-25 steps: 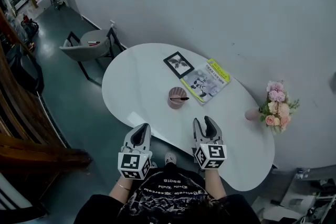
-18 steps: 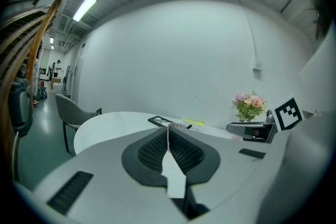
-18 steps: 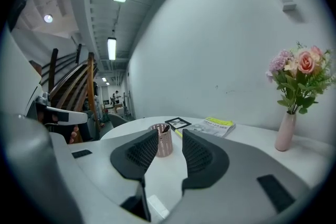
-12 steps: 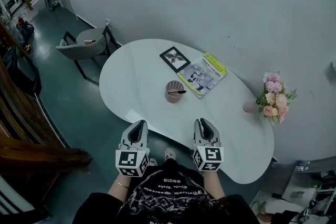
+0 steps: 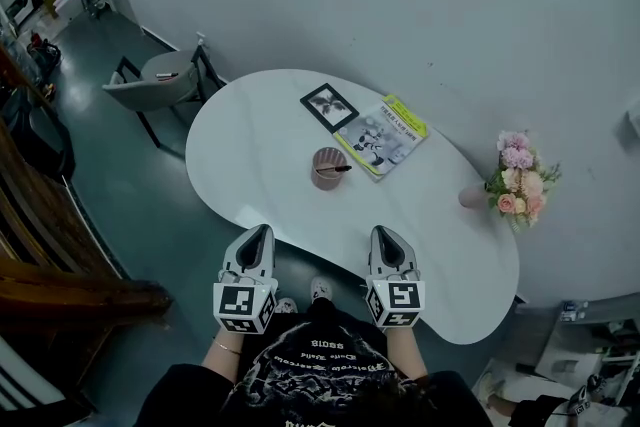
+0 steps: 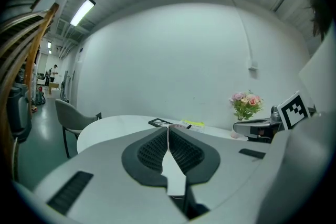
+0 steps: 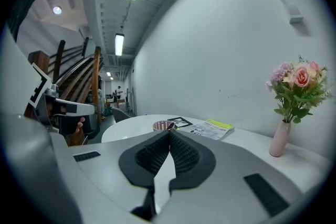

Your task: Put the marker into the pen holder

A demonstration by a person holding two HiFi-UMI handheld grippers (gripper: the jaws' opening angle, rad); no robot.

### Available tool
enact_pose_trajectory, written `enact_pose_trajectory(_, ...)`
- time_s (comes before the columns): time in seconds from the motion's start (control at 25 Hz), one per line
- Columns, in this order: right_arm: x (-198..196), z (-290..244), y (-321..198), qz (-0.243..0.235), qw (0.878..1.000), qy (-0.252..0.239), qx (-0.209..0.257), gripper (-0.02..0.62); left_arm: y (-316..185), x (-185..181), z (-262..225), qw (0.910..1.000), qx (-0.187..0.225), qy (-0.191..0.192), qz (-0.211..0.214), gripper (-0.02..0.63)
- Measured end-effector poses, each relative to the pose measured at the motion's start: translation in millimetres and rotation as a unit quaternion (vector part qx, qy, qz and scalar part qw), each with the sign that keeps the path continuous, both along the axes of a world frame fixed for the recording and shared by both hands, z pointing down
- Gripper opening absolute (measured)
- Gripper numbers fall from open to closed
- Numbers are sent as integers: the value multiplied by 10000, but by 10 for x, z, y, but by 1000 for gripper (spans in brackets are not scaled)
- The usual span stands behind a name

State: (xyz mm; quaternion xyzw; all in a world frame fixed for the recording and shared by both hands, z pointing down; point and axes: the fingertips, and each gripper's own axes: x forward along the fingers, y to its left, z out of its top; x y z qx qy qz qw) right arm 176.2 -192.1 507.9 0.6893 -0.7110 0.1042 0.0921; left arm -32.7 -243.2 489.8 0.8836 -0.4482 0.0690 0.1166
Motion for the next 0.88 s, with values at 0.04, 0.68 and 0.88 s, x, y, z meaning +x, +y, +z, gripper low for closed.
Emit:
enact_pose_trajectory(0.04, 9, -8, 8, 8, 10000, 14, 9, 28, 3, 2, -22, 10000, 40, 44, 29, 26)
enact_pose_trajectory(0.68, 34, -100, 82, 43, 9994, 290, 186, 28, 106, 46, -201, 9972, 611, 1, 427, 26)
enact_pose_trajectory(0.88, 7, -109, 113, -32, 9994, 291, 201, 28, 122, 9, -191, 9980, 550, 137, 271, 26)
